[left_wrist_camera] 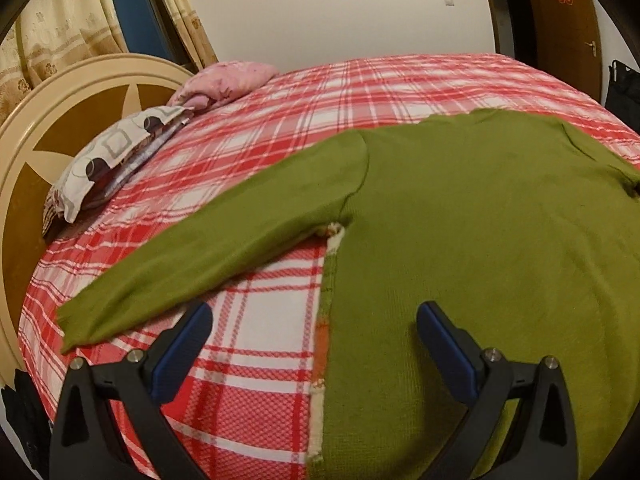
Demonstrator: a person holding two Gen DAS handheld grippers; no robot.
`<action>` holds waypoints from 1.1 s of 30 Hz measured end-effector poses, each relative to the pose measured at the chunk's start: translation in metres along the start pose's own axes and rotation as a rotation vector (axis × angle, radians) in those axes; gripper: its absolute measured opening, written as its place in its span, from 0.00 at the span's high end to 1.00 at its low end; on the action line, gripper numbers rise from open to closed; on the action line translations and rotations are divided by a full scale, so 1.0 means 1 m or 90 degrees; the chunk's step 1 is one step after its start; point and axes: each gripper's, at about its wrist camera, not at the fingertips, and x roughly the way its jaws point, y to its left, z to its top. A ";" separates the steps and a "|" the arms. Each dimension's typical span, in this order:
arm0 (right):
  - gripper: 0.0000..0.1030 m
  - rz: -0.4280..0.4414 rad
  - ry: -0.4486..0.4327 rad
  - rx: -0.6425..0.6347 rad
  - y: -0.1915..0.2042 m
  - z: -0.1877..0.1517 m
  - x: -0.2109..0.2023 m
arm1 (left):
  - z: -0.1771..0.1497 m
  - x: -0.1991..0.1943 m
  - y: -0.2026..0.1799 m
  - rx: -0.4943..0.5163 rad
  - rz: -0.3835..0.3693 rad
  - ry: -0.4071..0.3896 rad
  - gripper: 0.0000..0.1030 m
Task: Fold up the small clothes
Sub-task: 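Reach the right gripper to the green sweater's sleeve cuff and grasp it, then carry the held sleeve across the sweater body and open the right gripper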
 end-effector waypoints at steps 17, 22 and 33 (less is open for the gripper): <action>0.89 0.115 -0.123 -0.251 0.173 -0.019 -0.076 | -0.005 0.003 -0.006 0.013 0.001 -0.023 0.00; 0.89 0.164 -0.129 -0.412 0.285 -0.076 -0.097 | -0.007 0.002 -0.005 0.011 -0.007 -0.026 0.00; 0.89 0.212 -0.038 -0.686 0.422 -0.264 -0.059 | -0.009 0.004 0.000 -0.009 -0.026 -0.025 0.00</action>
